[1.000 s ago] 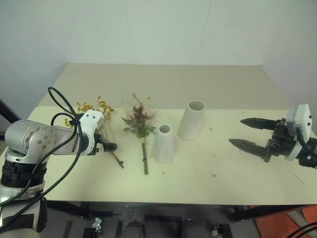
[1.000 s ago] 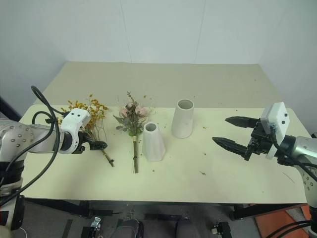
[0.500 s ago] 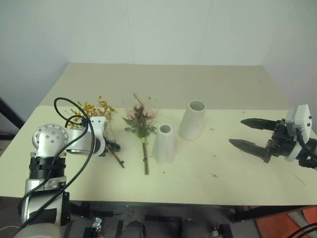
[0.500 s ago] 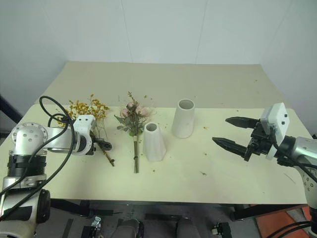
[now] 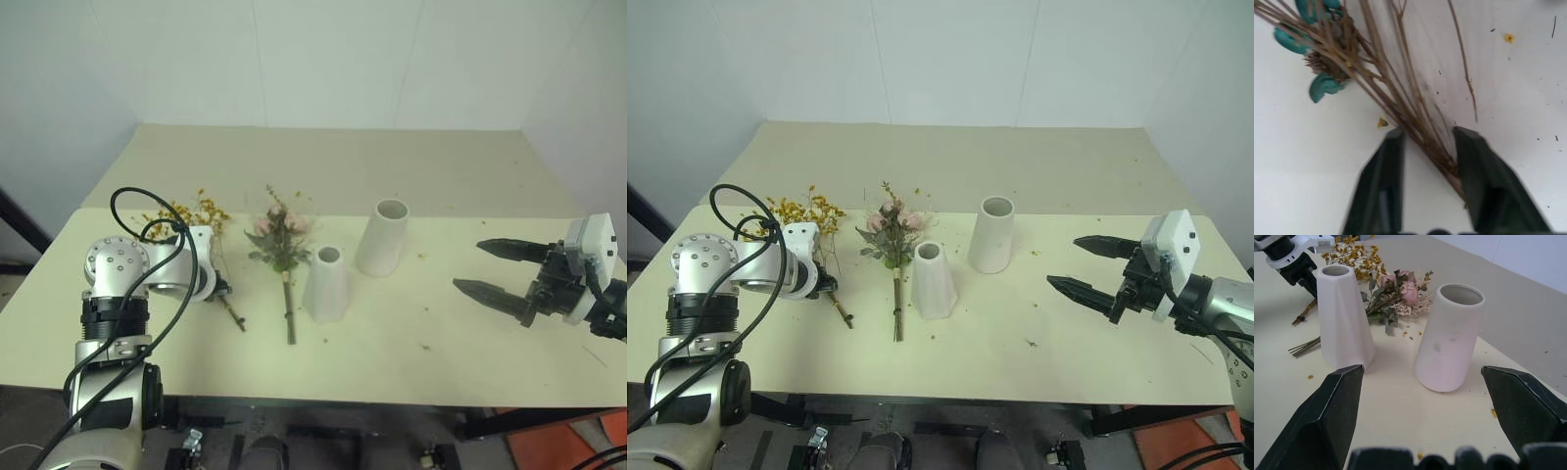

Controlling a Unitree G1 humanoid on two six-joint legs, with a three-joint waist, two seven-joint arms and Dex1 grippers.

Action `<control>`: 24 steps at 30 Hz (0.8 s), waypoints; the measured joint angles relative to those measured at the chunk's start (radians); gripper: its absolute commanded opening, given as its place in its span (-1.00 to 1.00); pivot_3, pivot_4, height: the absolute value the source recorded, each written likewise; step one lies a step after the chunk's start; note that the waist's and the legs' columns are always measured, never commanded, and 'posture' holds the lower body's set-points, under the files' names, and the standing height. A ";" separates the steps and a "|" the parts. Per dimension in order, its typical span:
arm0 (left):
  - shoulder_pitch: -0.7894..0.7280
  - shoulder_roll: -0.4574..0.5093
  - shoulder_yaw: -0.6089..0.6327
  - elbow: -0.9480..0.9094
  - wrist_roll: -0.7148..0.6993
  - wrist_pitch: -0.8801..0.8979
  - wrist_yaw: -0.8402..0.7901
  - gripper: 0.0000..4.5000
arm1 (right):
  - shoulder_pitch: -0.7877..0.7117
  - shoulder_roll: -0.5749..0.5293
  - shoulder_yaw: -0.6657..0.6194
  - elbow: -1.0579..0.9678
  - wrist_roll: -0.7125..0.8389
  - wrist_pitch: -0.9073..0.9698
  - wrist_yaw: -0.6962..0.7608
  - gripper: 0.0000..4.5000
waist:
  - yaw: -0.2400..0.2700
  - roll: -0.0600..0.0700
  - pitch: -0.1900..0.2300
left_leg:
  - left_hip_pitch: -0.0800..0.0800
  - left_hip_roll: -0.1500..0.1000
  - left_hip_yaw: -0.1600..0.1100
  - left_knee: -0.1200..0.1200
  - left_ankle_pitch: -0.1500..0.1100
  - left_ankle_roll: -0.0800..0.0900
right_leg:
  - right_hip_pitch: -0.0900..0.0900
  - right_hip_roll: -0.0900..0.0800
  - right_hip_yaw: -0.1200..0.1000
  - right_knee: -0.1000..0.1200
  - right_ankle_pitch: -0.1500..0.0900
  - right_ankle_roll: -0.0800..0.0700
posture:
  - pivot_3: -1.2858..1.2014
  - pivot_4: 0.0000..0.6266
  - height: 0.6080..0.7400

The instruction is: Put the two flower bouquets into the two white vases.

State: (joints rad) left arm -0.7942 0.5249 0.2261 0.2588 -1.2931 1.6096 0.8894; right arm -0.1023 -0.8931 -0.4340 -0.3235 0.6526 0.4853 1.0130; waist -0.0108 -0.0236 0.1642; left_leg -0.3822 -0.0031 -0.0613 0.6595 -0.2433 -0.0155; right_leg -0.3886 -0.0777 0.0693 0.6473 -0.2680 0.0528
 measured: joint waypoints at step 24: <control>-0.141 0.019 0.093 -0.064 0.542 -0.049 -0.122 -1.00 | -0.001 0.018 -0.008 -0.006 -0.001 0.000 -0.013 1.00 | -0.001 -0.001 0.000 | -0.001 0.000 0.000 0.000 0.000 0.000 | -0.001 0.000 0.000 -0.001 0.000 0.000 | 0.03 -0.52 1.00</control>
State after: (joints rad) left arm -0.9355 0.5440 0.3194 0.1952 -0.7508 1.5602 0.7674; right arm -0.1032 -0.8749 -0.4417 -0.3299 0.6519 0.4852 0.9997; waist -0.0123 -0.0242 0.1645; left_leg -0.3835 -0.0030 -0.0610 0.6593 -0.2433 -0.0159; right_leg -0.3892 -0.0775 0.0690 0.6465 -0.2680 0.0529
